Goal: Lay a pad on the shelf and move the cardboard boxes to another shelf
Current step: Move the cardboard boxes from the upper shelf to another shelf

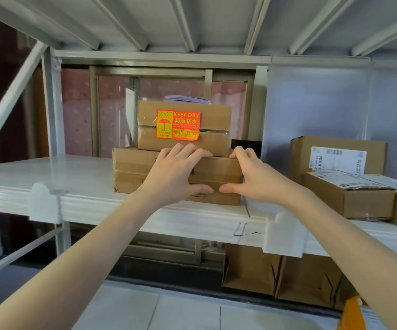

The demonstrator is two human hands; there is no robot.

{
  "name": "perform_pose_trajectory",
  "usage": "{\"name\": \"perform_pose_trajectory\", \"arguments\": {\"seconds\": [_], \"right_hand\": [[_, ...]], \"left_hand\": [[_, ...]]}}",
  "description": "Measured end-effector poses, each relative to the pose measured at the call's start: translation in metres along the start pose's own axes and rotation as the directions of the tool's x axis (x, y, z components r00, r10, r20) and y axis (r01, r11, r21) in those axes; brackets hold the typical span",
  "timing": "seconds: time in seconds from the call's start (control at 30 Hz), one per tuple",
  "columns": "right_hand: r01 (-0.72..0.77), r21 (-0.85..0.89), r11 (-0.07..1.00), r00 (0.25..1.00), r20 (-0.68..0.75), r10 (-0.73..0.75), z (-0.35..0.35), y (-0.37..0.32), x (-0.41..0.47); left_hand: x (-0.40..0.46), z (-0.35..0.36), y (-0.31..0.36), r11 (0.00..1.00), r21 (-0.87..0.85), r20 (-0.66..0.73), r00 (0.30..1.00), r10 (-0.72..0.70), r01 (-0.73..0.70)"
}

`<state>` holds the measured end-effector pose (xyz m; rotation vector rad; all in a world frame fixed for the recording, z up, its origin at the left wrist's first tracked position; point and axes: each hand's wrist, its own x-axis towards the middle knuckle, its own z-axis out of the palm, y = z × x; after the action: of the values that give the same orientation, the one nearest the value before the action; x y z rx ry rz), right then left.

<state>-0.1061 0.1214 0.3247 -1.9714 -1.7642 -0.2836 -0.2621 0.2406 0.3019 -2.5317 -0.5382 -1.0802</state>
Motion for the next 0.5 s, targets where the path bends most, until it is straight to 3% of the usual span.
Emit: {"name": "perform_pose_trajectory", "arguments": {"seconds": [0.3,0.5], "right_hand": [[0.019,-0.053,0.998,1.000,0.005,-0.019,0.048,-0.077,0.057],[0.001,-0.084,0.996,1.000,-0.012,-0.002,0.081,-0.126,0.098]], "left_hand": [[-0.026,-0.018,-0.097,0.998,-0.034,0.080,0.995,-0.055,0.058],[-0.035,-0.034,-0.166,0.993,-0.092,0.212,0.976,-0.050,0.071]]}}
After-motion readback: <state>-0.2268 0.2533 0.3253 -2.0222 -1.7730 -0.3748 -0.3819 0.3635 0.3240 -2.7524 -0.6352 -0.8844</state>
